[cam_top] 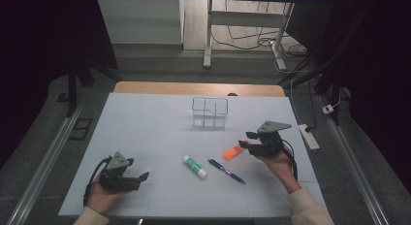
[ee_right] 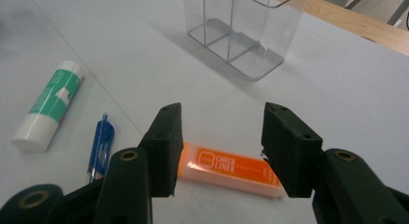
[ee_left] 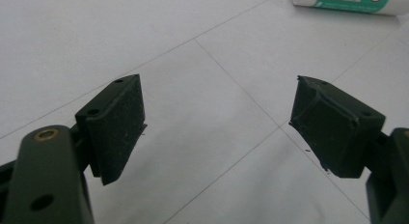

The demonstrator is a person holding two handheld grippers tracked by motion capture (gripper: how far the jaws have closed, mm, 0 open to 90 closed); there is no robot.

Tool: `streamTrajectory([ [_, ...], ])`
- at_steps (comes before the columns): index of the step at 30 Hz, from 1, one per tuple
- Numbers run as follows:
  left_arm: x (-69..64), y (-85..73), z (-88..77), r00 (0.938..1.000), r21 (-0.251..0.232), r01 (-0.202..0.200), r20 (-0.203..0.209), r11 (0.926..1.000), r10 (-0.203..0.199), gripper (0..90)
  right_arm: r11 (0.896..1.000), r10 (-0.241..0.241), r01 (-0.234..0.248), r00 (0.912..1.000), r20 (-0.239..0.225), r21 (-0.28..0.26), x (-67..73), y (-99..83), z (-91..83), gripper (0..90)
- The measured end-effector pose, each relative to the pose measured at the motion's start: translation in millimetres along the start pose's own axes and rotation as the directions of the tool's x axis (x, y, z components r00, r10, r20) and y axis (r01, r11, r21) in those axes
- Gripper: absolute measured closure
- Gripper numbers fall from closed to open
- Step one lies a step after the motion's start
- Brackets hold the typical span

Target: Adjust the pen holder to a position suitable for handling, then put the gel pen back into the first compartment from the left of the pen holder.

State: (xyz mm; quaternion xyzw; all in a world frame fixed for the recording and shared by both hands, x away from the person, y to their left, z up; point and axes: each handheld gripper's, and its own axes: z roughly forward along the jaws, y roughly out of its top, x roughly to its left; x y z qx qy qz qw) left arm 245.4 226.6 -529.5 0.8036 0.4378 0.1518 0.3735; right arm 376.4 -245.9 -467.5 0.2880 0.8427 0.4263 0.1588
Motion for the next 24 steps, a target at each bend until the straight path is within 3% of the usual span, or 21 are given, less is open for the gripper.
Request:
streamTrajectory([
  [12,-0.8,-0.3,-1.2,1.0000,-0.003,-0.006,0.002,1.0000,0.006,19.3,1.000,-0.011,0.011,0.9995,-0.031,0.010,17.1,-4.2,-14.7,45.0],
  [24,-1.5,0.2,1.4,1.0000,0.004,-0.007,0.002,1.0000,0.007,19.3,0.998,-0.049,0.053,0.9958,-0.078,0.041,32.9,-0.7,-13.3,43.0],
])
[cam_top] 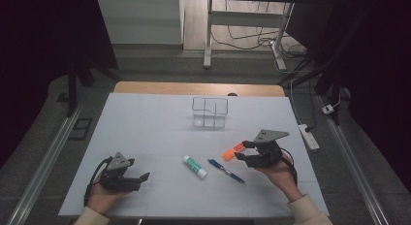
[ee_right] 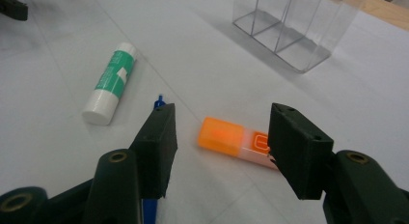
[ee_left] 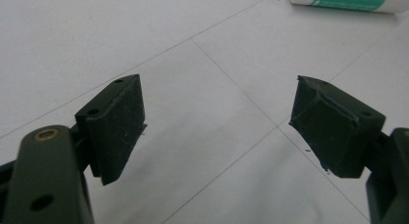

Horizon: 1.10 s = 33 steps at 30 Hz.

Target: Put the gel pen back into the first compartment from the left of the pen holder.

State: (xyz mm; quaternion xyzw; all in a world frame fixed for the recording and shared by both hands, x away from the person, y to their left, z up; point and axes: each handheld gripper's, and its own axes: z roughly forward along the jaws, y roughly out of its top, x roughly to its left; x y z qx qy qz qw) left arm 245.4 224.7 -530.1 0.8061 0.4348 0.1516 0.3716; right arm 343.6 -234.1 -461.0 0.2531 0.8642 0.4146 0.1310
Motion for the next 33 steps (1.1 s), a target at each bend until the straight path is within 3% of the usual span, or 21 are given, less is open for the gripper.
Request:
streamTrajectory([
  [14,-1.5,0.1,-1.8,1.0000,-0.002,-0.001,-0.006,1.0000,0.001,19.3,0.991,-0.057,0.066,0.9951,-0.082,0.114,38.4,-8.0,7.1,39.3],
  [20,-1.6,0.1,-1.1,1.0000,0.001,-0.003,-0.007,1.0000,0.003,19.3,0.983,-0.037,0.057,0.9925,-0.117,0.172,41.5,-11.6,19.1,37.8],
  [33,-2.9,0.8,0.8,0.9999,0.007,-0.010,-0.007,0.9999,0.010,19.2,0.956,-0.071,0.095,0.9931,-0.093,0.278,45.1,-19.2,41.0,41.7],
])
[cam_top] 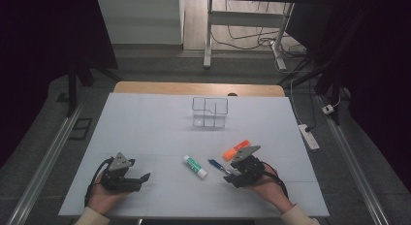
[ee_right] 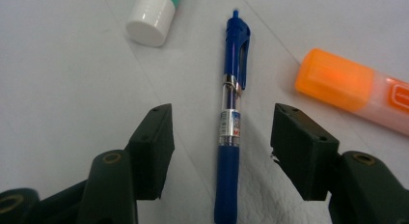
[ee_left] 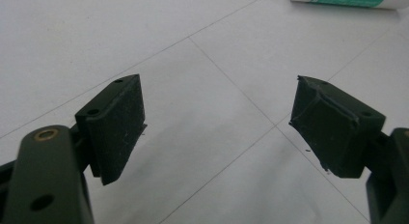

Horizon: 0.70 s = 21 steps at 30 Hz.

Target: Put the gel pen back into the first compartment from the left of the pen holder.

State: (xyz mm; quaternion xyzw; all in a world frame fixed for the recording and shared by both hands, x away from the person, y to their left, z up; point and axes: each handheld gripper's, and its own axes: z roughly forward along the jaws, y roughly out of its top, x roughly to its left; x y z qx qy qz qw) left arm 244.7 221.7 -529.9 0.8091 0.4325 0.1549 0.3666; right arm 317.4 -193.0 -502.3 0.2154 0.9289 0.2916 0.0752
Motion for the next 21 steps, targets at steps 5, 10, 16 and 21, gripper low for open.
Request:
streamTrajectory([
  [5,0.2,0.0,0.4,1.0000,0.002,-0.002,0.000,1.0000,0.002,19.2,0.999,-0.021,0.020,0.9992,0.033,0.042,2.2,0.8,5.9,46.9],
  [10,0.0,0.0,0.9,1.0000,0.004,-0.005,-0.002,1.0000,0.005,19.2,0.998,-0.036,0.035,0.9991,0.021,0.059,3.3,0.3,8.5,58.2],
  [16,-0.3,-0.1,1.0,1.0000,0.005,-0.008,-0.005,1.0000,0.008,19.1,0.998,-0.023,0.022,0.9997,0.007,0.060,5.5,2.0,9.7,72.0],
  [21,0.8,-0.4,0.3,1.0000,0.002,-0.001,-0.008,1.0000,0.001,19.0,0.998,0.035,-0.035,0.9993,0.011,0.050,1.8,2.0,10.5,78.7],
])
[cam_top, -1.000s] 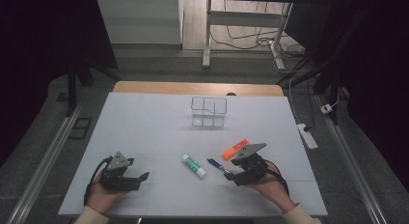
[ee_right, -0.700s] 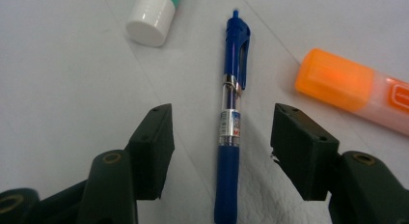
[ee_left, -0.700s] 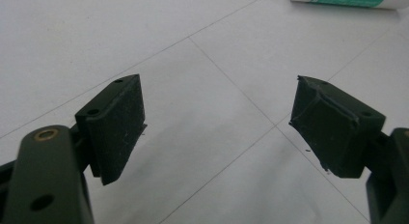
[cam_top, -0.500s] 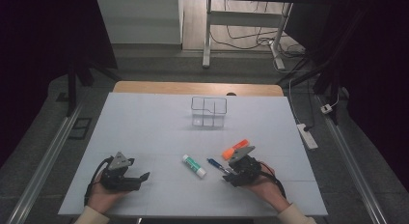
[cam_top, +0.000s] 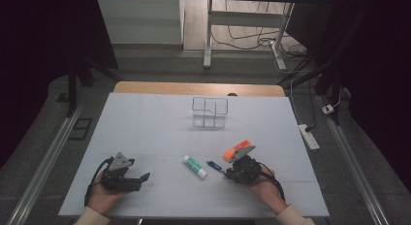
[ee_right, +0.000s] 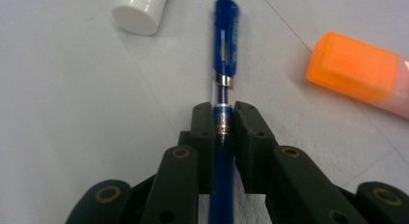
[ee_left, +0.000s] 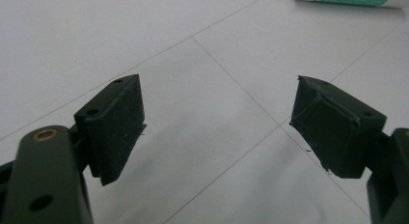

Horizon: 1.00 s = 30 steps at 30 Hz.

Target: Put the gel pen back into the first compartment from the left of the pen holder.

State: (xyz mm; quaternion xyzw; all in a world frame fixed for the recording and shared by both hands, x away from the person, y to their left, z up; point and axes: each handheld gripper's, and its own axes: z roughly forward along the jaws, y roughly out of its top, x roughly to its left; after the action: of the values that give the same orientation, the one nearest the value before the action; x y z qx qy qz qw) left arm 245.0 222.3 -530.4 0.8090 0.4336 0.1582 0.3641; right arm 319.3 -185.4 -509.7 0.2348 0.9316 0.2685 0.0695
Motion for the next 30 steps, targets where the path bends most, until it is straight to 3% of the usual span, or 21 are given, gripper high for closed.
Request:
streamTrajectory([
  [9,-0.4,-0.1,0.1,1.0000,0.003,-0.007,-0.001,1.0000,0.007,19.0,1.000,0.029,-0.029,0.9996,-0.004,-0.010,-1.3,-0.1,-0.6,79.2],
  [25,-0.9,0.8,-0.2,1.0000,-0.005,-0.006,-0.003,1.0000,0.006,19.1,0.988,0.060,-0.065,0.9975,-0.038,-0.140,-9.8,1.5,-21.8,79.2],
  [30,-2.9,2.4,0.0,0.9998,-0.007,-0.018,-0.004,0.9998,0.018,19.2,0.977,0.063,-0.068,0.9976,-0.031,-0.200,-10.1,4.4,-29.6,79.2],
])
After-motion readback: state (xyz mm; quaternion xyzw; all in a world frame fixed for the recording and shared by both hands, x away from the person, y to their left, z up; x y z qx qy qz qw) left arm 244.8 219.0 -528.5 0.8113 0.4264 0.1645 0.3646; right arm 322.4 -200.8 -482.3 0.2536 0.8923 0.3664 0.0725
